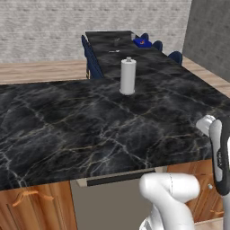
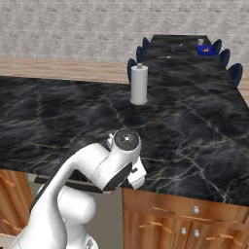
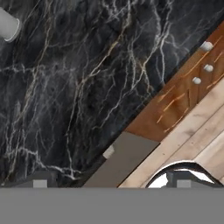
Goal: Take the tongs from the drawer on the right and place them on the dining counter next to the tray containing the hot dog.
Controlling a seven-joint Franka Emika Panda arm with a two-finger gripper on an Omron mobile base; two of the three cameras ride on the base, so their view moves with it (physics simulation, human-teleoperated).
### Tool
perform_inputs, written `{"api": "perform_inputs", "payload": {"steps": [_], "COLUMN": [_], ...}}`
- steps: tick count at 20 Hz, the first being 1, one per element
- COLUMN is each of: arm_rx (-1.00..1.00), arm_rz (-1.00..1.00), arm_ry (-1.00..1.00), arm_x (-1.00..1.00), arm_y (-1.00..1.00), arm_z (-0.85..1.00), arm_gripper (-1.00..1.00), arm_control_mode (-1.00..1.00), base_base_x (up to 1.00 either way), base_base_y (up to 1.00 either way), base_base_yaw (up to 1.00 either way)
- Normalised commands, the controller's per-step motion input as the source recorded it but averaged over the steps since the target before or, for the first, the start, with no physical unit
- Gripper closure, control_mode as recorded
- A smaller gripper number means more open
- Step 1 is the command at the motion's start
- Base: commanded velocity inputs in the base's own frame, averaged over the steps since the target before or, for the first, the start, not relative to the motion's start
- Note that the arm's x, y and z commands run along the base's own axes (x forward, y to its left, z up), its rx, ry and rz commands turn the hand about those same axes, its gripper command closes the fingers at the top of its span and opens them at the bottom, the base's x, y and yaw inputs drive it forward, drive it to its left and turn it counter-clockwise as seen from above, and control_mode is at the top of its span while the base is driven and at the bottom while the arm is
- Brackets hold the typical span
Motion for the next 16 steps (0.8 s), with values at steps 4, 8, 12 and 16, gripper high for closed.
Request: {"api": "perform_inputs", "payload": {"steps": [4, 8, 12, 16], "arm_rx": [0.05, 0.00, 0.01, 0.01], "arm_rz": [-0.18, -0.13, -0.08, -0.03], "arm_ry": [-0.03, -0.01, -0.04, -0.06], "arm_x": [-0.09, -0.01, -0.03, -0.06], "arm_y": [-0.79, -0.65, -0.50, -0.42], "arm_z": [-0.44, -0.42, -0.37, -0.37], "arm_gripper": [-1.00, -1.00, -1.00, -1.00], "arm_control_mode": [-1.00, -1.00, -1.00, -1.00], "base_base_x": [0.00, 0.00, 0.00, 0.00], "base_base_y": [0.00, 0.00, 0.00, 0.00], "base_base_yaw": [0.00, 0.00, 0.00, 0.00]}}
